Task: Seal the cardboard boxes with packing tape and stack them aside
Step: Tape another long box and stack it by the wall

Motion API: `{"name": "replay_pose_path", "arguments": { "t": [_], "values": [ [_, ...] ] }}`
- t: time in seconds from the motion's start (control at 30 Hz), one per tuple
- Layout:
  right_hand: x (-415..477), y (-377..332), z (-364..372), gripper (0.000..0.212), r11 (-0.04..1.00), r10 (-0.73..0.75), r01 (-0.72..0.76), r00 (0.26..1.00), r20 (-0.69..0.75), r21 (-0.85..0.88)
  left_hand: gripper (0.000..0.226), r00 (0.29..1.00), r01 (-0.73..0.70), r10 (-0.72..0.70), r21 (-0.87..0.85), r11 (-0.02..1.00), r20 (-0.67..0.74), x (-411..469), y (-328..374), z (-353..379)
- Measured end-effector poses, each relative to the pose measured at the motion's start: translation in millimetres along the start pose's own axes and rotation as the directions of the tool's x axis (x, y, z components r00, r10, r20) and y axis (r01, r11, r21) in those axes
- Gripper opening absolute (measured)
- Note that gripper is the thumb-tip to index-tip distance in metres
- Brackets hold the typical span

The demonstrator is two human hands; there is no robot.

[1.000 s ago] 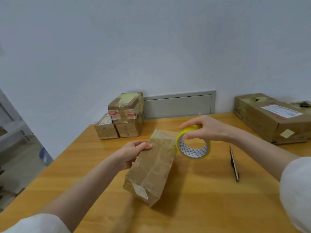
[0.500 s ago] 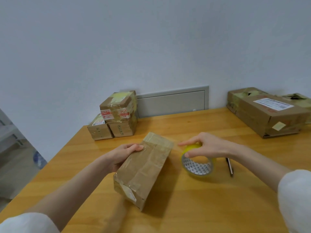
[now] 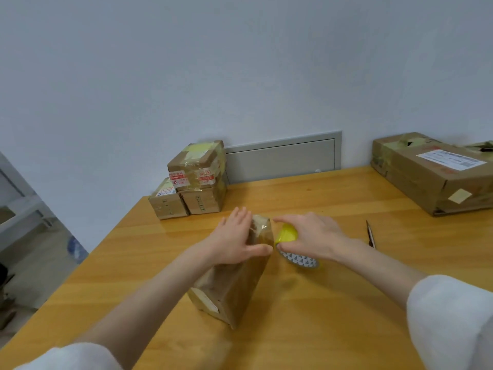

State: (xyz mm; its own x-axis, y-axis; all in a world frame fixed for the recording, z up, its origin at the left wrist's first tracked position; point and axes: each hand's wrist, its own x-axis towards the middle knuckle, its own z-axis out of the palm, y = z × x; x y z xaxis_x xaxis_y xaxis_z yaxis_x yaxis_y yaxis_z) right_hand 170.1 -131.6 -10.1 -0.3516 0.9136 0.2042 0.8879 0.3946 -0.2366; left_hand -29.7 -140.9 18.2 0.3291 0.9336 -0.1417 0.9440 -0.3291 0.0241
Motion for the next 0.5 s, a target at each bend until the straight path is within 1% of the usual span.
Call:
{"name": "replay_pose_path", "arguments": {
  "t": [0.03,0.1,0.23,0.3,0.37,0.43,0.5],
  "values": [
    [1.9,-1.2,2.5,0.067,1.000,0.014,-0.014,1.000,-0.010,-0.013,0.100,0.998,0.007,-0.010,0.049,0.999,0.054,2.5,3.3,6.8],
    [4.4,-0.8,5.8,0.071,0.999,0.046,-0.046,0.999,0.009,-0.022,0.093,0.995,0.022,-0.031,0.092,0.995,0.095,6.1,3.7,15.0],
    [0.3,11.0,6.3,0.082,0.984,0.107,-0.116,0.992,0.072,0.138,0.087,0.993,0.018,-0.031,0.111,0.994,0.116,7.4,2.4,16.9],
    [-4.0,15.9,8.6,0.076,0.979,0.119,-0.132,0.989,0.092,0.153,0.088,0.990,0.018,-0.033,0.106,0.994,0.139,7.2,4.1,15.7],
    [-8.2,16.1,11.7,0.065,0.983,0.139,-0.148,0.987,0.080,0.111,0.089,0.989,0.007,-0.015,0.055,0.998,0.149,3.0,5.7,9.7],
    [-9.9,13.9,14.1,0.058,0.985,0.141,-0.146,0.988,0.060,0.088,0.091,0.996,0.014,-0.007,-0.083,0.996,0.089,-3.8,4.2,0.0],
    [-10.3,11.6,14.2,0.057,0.985,0.142,-0.147,0.988,0.060,0.093,0.099,0.996,0.091,-0.093,-0.197,0.976,0.001,-13.1,-1.9,-6.9]
  ]
}}
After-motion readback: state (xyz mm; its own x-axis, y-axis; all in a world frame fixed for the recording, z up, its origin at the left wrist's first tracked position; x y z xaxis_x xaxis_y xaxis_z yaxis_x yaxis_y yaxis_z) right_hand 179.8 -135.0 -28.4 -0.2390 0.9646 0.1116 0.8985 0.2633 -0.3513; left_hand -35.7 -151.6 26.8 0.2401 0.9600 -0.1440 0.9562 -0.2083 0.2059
